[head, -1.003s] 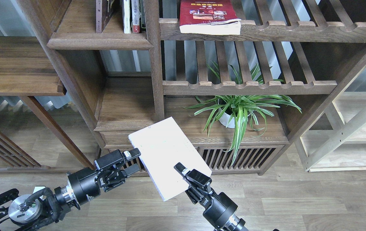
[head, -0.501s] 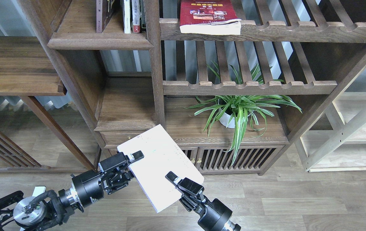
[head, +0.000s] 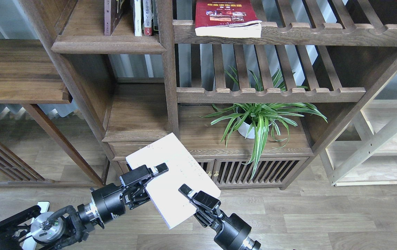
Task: Organize books on shelf
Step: 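Grasp the white book's edge with the left gripper, then release with the right gripper and lift the white book up with the left gripper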
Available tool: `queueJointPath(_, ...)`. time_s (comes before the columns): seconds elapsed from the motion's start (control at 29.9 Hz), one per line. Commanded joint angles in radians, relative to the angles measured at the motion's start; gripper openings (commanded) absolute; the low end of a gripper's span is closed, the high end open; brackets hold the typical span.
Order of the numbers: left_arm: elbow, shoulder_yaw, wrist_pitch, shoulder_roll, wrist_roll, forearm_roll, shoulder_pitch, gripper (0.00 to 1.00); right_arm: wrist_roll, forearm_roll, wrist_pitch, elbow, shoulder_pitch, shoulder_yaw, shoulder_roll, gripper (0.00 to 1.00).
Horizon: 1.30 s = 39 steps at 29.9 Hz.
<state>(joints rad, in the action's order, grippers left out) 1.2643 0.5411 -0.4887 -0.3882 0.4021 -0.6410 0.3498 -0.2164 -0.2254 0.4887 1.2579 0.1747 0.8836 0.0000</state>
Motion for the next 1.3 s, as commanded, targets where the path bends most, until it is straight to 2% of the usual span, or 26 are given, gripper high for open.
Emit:
queueJointPath(0.0,-0.005,0.002,0.0,0.002,-0.003,0.001,0.003,0.83,0.0,0.0,0.0,0.0,-0.003,0.0,0.0,0.03)
queueJointPath(0.13,-0.016,0.003,0.0,0.015,-0.008,0.001,0.006,0.8,0.0,0.0,0.0,0.0,-0.003,0.0,0.0,0.03)
queueJointPath(0.43,-0.016,0.005,0.0,0.023,-0.009,0.0,0.006,0.58,0.0,0.0,0.0,0.002,-0.004,0.0,0.0,0.03)
queueJointPath(0.7,-0.014,0.037,0.0,0.049,-0.009,0.0,0.0,0.29,0.0,0.0,0.0,0.003,-0.004,0.0,0.0,0.03)
queueJointPath(0.77,-0.014,0.039,0.0,0.049,-0.008,-0.002,0.0,0.19,0.0,0.0,0.0,0.003,-0.004,0.0,0.0,0.03)
queueJointPath(0.84,-0.016,0.04,0.0,0.049,-0.008,-0.002,-0.003,0.04,0.0,0.0,0.0,0.003,-0.004,0.0,0.0,0.03)
queueJointPath(1.14,-0.014,0.022,0.0,0.058,-0.003,0.001,0.0,0.02,0.002,0.0,0.0,0.003,-0.004,0.005,0.0,0.05)
queueJointPath(1.24,-0.014,0.023,0.0,0.058,-0.003,0.001,0.0,0.02,0.003,0.0,0.0,0.003,-0.004,0.005,0.0,0.13)
queueJointPath(1.27,-0.016,0.025,0.0,0.057,-0.003,0.001,-0.002,0.02,0.003,0.0,0.0,0.003,-0.004,0.005,0.0,0.19)
